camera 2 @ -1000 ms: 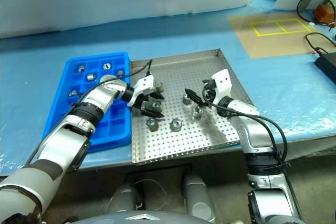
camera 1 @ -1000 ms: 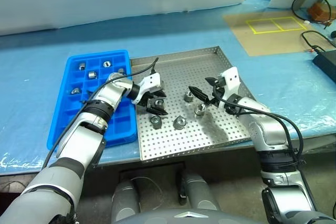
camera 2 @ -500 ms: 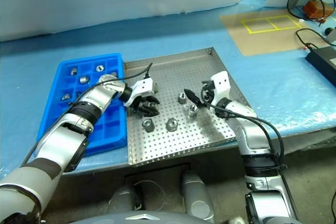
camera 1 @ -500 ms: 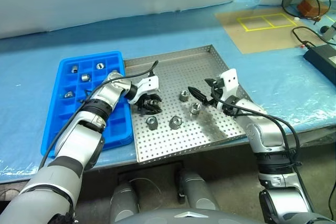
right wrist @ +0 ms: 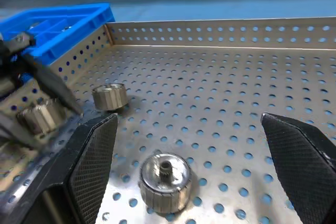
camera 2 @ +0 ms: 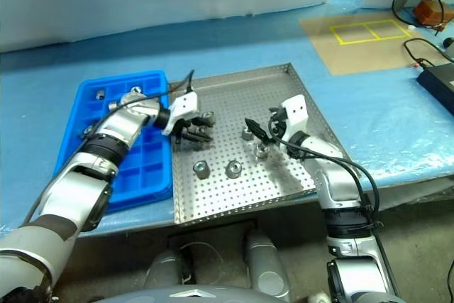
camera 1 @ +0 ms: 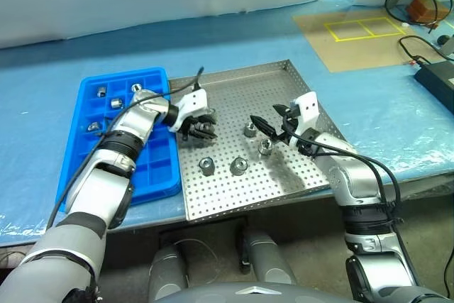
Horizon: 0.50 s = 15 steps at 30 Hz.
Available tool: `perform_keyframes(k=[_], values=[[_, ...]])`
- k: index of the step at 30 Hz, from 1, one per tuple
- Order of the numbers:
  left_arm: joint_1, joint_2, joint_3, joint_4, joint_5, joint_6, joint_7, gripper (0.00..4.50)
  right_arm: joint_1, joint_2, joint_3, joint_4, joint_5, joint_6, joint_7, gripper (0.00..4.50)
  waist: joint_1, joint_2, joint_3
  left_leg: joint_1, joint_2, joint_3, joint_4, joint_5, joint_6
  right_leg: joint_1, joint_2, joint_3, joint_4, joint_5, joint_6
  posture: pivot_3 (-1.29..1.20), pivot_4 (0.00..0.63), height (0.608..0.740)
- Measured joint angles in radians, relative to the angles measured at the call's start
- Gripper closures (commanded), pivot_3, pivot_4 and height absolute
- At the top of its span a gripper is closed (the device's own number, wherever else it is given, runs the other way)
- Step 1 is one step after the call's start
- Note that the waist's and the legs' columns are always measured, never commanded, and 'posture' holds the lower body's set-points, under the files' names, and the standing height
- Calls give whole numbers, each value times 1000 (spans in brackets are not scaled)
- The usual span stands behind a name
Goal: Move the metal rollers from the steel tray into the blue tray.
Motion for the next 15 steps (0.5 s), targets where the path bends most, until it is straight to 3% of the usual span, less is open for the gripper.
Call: perform_keyframes(k=[5, 15], values=[[32, 64, 54, -150, -62, 58, -13, 2627, -96, 16, 31, 49, 0, -1, 58, 0, 3, 0, 0, -1, 0, 1, 0, -1, 2, 0, -1, 0, -2, 0, 0, -410, 150, 740], [374, 376, 172, -541, -165, 252, -44, 2627, -305, 118, 179, 251, -20, -88, 260, 0, 27, 1, 1, 2, 2, 2, -6, 1, -3, -4, -1, -2, 3, -1, -2, -240, 150, 740]])
